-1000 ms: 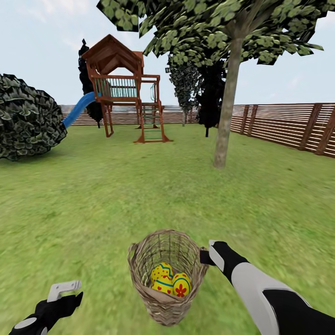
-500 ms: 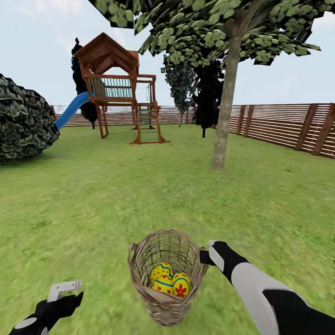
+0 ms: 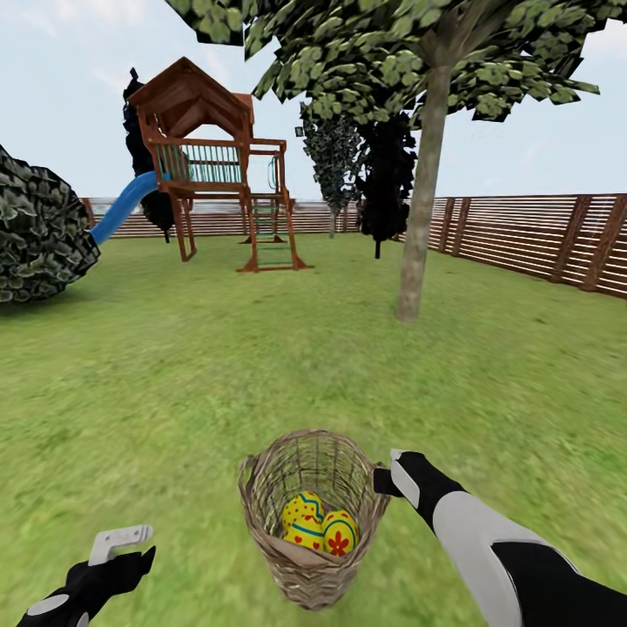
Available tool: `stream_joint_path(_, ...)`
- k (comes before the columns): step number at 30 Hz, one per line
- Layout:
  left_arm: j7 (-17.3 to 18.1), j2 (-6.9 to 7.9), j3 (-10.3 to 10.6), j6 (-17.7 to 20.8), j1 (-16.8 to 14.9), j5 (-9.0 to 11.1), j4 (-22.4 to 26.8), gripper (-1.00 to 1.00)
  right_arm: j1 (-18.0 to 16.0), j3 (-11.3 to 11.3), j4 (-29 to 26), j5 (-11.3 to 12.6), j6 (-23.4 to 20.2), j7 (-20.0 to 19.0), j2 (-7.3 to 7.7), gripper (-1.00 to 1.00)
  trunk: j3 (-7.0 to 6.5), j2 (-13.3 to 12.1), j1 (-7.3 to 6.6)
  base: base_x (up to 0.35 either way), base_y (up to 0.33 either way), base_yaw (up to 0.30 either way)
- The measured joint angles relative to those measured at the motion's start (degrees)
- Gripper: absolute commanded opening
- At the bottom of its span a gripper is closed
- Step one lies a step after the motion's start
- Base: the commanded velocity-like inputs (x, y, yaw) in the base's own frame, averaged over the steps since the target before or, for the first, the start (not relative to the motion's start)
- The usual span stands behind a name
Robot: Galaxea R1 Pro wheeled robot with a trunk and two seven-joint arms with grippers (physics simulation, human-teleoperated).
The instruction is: Take the three Easter eggs out of the wicker basket on the lawn in the garden, then place them on the lawn next to a single tree (choose any tree) so that all three eggs are next to the same tree and none are left in the basket.
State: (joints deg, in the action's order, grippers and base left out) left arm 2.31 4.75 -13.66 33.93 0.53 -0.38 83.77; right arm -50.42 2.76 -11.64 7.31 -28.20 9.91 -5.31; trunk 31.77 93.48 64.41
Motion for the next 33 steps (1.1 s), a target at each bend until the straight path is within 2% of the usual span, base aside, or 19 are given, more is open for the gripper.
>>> stream_joint_path(6, 0.00, 0.03, 0.00, 0.00, 0.00, -0.01, 0.00, 1.00, 0.00, -0.21, 0.02, -0.27, -0.04, 0.01, 0.00, -1.00, 0.00, 0.00, 0.00, 0.311, 0.097, -0.120)
stream_joint_path(33, 0.00, 0.07, 0.00, 0.00, 0.00, 0.11, 0.00, 1.00, 0.00, 0.01, 0.00, -0.01, 0.00, -0.03, -0.44, -1.00, 0.00, 0.00, 0.00, 0.311, 0.097, -0.002)
